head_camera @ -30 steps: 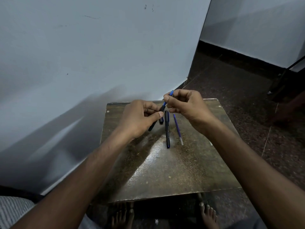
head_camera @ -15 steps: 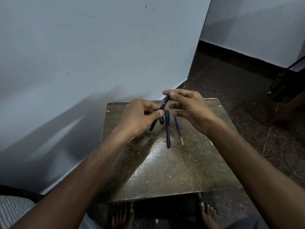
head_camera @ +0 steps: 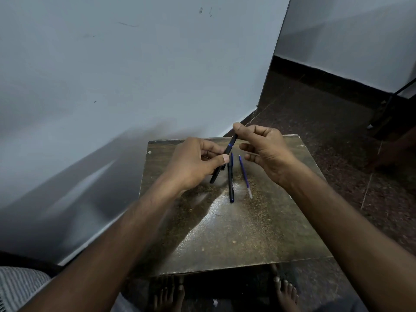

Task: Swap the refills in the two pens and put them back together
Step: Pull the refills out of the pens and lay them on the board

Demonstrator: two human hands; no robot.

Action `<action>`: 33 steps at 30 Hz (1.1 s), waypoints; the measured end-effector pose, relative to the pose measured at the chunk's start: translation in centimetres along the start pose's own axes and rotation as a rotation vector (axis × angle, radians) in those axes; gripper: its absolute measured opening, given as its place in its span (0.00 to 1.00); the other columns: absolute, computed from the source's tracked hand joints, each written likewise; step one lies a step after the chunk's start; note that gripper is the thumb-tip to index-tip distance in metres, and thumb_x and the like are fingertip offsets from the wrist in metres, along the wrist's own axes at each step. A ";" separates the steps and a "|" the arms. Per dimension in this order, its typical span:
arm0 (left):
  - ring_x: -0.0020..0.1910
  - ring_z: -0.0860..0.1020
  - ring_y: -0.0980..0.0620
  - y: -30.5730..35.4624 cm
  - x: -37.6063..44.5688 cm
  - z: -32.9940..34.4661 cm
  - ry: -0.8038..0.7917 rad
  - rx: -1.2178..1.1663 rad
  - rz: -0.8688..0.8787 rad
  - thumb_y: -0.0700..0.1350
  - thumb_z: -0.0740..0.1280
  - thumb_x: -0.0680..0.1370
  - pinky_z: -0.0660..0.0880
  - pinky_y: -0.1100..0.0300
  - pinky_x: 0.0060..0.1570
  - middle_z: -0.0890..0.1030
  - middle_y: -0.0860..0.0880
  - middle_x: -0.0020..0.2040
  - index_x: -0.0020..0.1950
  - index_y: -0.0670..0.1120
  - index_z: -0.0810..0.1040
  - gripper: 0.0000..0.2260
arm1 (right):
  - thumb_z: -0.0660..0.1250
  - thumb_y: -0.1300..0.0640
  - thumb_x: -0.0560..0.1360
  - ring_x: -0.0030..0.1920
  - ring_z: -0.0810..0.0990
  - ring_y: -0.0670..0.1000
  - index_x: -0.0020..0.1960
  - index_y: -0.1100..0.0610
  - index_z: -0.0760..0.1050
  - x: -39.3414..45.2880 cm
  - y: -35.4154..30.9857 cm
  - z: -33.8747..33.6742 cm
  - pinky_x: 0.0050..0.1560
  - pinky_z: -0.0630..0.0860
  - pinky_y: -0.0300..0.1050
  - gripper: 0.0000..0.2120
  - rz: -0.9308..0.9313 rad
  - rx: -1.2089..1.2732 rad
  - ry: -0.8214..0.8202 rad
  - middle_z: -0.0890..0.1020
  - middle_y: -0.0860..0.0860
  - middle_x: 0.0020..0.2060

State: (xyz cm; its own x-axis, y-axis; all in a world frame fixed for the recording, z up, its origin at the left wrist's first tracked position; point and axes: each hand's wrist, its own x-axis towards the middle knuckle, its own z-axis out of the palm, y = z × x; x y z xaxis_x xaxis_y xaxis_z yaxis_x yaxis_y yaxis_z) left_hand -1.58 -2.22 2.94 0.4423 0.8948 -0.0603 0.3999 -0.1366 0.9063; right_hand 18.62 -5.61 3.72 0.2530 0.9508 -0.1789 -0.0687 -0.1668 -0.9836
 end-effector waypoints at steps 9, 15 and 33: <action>0.47 0.89 0.59 0.1 0.0 0.2 -0.029 -0.007 -0.013 0.49 0.79 0.78 0.87 0.56 0.53 0.91 0.55 0.47 0.54 0.54 0.90 0.05 | 0.81 0.46 0.74 0.49 0.79 0.50 0.40 0.51 0.83 -0.2 0.4 -0.7 0.44 0.76 0.44 0.12 0.010 -0.006 0.012 0.84 0.47 0.42; 0.47 0.89 0.59 0.0 0.1 0.3 -0.020 -0.006 -0.022 0.49 0.79 0.78 0.87 0.56 0.53 0.91 0.54 0.46 0.54 0.54 0.90 0.05 | 0.73 0.50 0.82 0.53 0.82 0.48 0.57 0.53 0.89 -0.4 -0.1 -1.4 0.52 0.78 0.46 0.10 0.009 -0.037 -0.124 0.89 0.46 0.52; 0.47 0.89 0.58 -0.1 0.2 0.2 -0.043 -0.009 -0.039 0.49 0.79 0.79 0.88 0.54 0.53 0.91 0.54 0.46 0.54 0.53 0.90 0.05 | 0.71 0.47 0.83 0.57 0.84 0.52 0.61 0.52 0.87 -0.5 0.1 -0.9 0.56 0.76 0.51 0.13 0.031 -0.021 -0.176 0.89 0.48 0.59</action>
State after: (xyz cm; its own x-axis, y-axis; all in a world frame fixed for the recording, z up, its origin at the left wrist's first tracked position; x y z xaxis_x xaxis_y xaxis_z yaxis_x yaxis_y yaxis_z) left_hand -1.37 -2.15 2.73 0.4609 0.8802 -0.1132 0.4100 -0.0981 0.9068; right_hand 19.36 -6.33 3.67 0.0785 0.9757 -0.2043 -0.0531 -0.2006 -0.9782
